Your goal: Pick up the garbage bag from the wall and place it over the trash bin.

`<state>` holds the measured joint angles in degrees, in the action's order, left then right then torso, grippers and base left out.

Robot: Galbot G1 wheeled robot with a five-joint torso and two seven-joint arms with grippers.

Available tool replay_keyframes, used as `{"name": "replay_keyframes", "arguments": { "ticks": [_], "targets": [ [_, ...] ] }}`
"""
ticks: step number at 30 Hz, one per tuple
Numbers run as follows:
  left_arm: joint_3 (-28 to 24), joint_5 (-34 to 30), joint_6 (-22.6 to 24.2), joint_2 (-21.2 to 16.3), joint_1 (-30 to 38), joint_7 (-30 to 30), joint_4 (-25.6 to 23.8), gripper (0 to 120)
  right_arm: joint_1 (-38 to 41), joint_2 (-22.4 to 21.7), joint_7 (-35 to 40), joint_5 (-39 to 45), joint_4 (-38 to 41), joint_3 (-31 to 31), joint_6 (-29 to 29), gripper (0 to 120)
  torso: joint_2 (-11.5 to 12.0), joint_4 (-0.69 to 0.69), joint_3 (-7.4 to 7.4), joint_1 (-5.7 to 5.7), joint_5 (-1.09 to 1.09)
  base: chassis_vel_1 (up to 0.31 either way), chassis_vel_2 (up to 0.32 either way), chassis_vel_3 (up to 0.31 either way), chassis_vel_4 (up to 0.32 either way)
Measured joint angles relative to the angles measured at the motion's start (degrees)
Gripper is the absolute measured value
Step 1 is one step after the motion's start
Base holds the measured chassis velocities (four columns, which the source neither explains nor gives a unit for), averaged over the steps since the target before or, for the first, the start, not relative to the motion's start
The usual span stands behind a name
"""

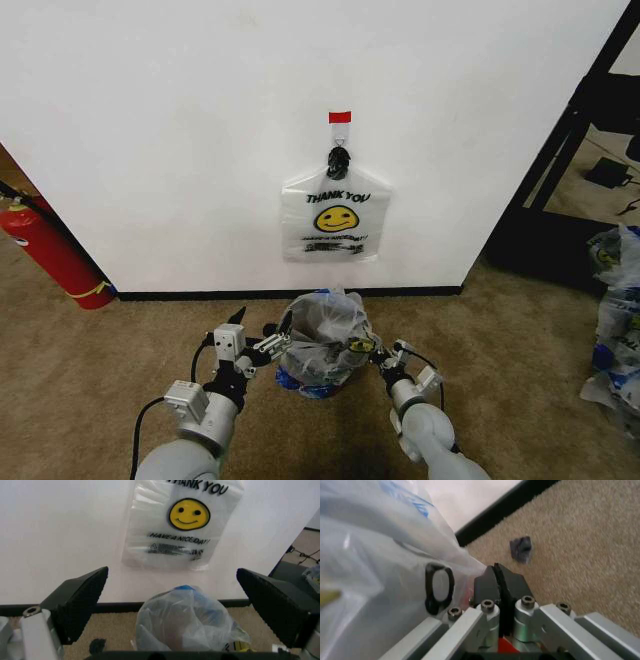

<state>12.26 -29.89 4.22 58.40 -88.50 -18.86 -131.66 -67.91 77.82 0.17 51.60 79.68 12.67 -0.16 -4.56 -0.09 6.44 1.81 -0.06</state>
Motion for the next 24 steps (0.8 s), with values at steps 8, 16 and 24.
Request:
{"name": "replay_keyframes", "arguments": {
  "ticks": [8, 16, 24],
  "targets": [
    [-0.4, 0.6, -0.1, 0.4, -0.5, 0.1, 0.1, 100, -0.3, 1.1, 0.7, -2.9, -1.2, -0.4, -1.4, 0, 0.0, 0.00, 0.00, 0.00, 0.00, 0.000, 0.000, 0.000, 0.000],
    [-0.4, 1.0, -0.2, 0.7, -1.0, 0.2, 0.0, 100, -0.1, 1.2, 2.1, -6.1, -2.6, -0.5, -2.9, 0, 0.0, 0.00, 0.00, 0.00, 0.00, 0.000, 0.000, 0.000, 0.000],
    [-0.7, 1.1, -0.3, 1.1, -0.8, 0.2, 0.0, 100, -1.1, 0.1, 2.1, -6.5, -0.4, -0.4, -2.1, 0, 0.0, 0.01, 0.00, 0.00, 0.01, 0.000, 0.000, 0.000, 0.000]
  ]
}}
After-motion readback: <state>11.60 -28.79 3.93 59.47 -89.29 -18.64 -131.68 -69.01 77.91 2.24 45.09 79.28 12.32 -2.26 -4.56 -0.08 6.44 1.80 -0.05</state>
